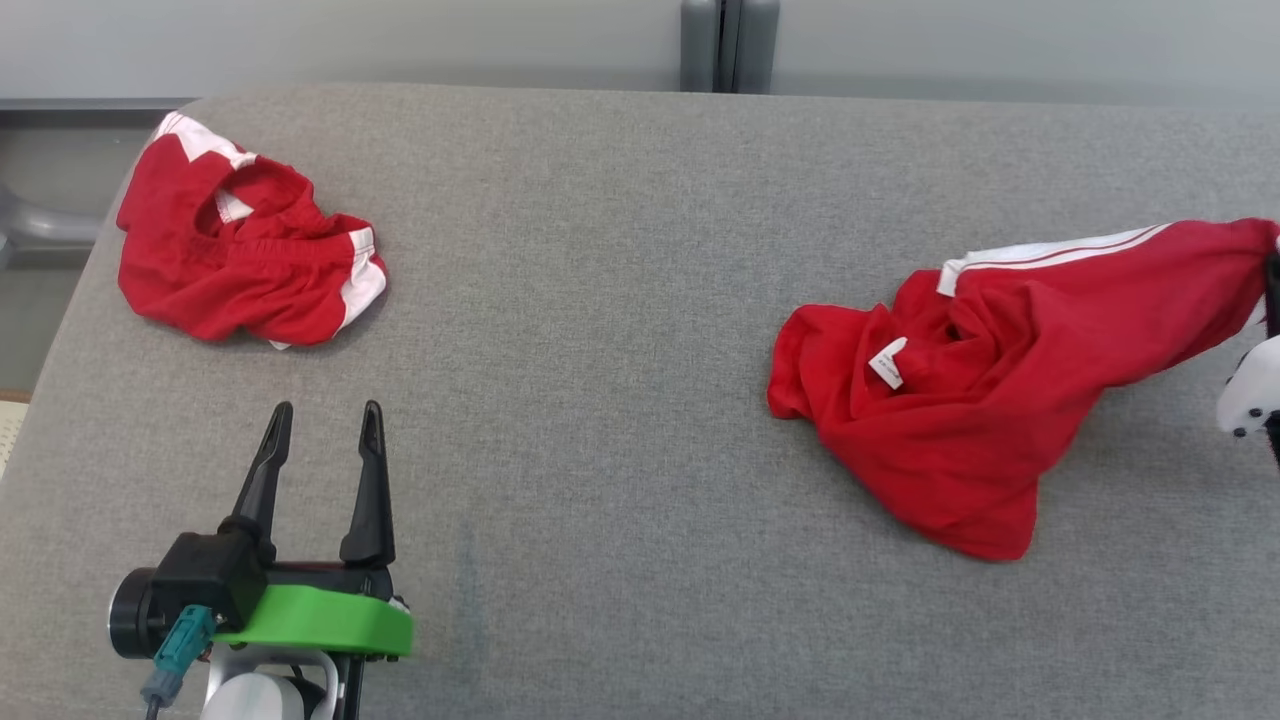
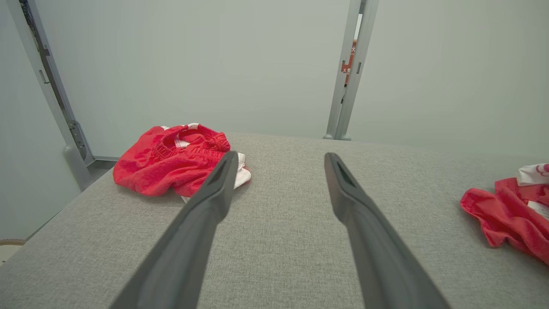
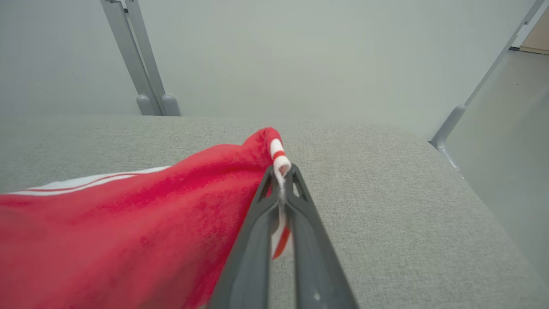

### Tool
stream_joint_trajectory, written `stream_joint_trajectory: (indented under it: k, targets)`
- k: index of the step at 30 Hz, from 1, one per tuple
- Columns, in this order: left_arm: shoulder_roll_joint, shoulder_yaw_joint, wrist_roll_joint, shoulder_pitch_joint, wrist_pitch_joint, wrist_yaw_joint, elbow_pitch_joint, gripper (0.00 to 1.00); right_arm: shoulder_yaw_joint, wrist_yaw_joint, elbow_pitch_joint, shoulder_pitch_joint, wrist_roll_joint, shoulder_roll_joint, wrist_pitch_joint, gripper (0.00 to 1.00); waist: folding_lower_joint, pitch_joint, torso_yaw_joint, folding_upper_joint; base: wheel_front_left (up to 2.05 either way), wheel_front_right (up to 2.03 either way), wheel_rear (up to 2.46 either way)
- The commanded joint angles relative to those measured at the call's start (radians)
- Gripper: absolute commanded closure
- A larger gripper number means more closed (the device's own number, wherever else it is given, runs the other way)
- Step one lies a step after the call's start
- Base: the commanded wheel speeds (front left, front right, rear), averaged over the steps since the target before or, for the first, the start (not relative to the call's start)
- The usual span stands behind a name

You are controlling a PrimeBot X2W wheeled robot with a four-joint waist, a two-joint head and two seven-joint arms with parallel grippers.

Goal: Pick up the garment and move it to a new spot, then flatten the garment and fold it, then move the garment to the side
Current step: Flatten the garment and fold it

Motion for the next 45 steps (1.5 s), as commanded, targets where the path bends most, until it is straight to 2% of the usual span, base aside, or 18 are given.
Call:
stream_joint_trajectory:
  k: [1, 6, 10, 16, 17, 19, 28, 35, 36, 37, 41, 45]
  targets:
    - [0.000, 0.003, -0.003, 0.015, -0.001, -0.003, -0.001, 0.00, -0.021, -0.002, -0.020, 0.004, -0.012, -0.019, 0.000, 1.00, 0.0000, -0.028, -0.021, 0.0000, 0.00, 0.00, 0.00]
    - [-0.001, -0.006, -0.007, 0.030, -0.001, -0.003, 0.003, 0.00, -0.076, -0.002, -0.082, -0.027, -0.058, -0.058, 0.000, 1.00, 0.0000, -0.055, -0.028, 0.0000, 0.00, 0.00, 0.00]
    - [-0.001, -0.011, -0.009, 0.041, -0.001, -0.003, 0.005, 0.00, -0.070, -0.002, -0.146, -0.058, -0.100, -0.049, 0.000, 1.00, 0.0000, -0.074, -0.026, 0.0000, 0.00, 0.00, 0.00]
    - [-0.001, -0.011, -0.017, 0.059, -0.001, -0.003, 0.006, 0.00, 0.015, -0.002, -0.239, -0.092, -0.129, 0.057, 0.002, 1.00, 0.0000, -0.096, -0.015, 0.0000, 0.00, 0.00, 0.00]
    - [-0.001, -0.015, -0.021, 0.063, -0.001, -0.003, 0.007, 0.00, 0.056, -0.002, -0.260, -0.110, -0.127, 0.106, 0.007, 1.00, 0.0000, -0.100, -0.009, 0.0000, 0.00, 0.00, 0.00]
    - [-0.001, -0.018, -0.023, 0.061, -0.001, -0.003, 0.009, 0.00, 0.100, -0.002, -0.274, -0.130, -0.124, 0.157, 0.012, 1.00, 0.0000, -0.102, 0.002, 0.0000, 0.00, 0.00, 0.00]
    - [-0.001, -0.047, -0.032, 0.036, -0.001, -0.003, 0.021, 0.00, 0.340, -0.002, -0.245, -0.202, -0.096, 0.366, 0.015, 1.00, 0.0000, -0.089, 0.086, 0.0000, 0.00, 0.00, 0.00]
    - [-0.001, -0.081, -0.054, 0.018, -0.001, 0.000, 0.031, 0.00, 0.570, -0.002, -0.166, -0.164, -0.037, 0.431, 0.010, 0.98, 0.0000, -0.067, 0.163, 0.0000, 0.00, 0.00, 0.00]
    - [-0.001, -0.086, -0.058, 0.015, -0.001, 0.001, 0.032, 0.00, 0.591, -0.002, -0.155, -0.160, -0.021, 0.433, 0.009, 0.06, 0.0000, -0.065, 0.170, 0.0000, 0.00, 0.00, 0.00]
    - [-0.001, -0.089, -0.060, 0.013, -0.001, 0.003, 0.033, 0.00, 0.618, -0.002, -0.143, -0.158, -0.006, 0.434, 0.009, 0.00, 0.0000, -0.063, 0.177, 0.0000, 0.00, 0.00, 0.00]
    - [-0.001, -0.091, -0.064, 0.012, -0.001, 0.014, 0.033, 0.00, 0.693, -0.002, -0.111, -0.158, 0.059, 0.436, 0.007, 0.00, 0.0000, -0.065, 0.180, 0.0000, 0.00, 0.00, 0.00]
    - [-0.001, -0.070, -0.053, 0.029, -0.001, 0.016, 0.030, 0.00, 0.679, -0.002, -0.086, -0.192, 0.121, 0.430, 0.000, 0.00, 0.0000, -0.076, 0.148, 0.0000, 0.00, 0.00, 0.00]
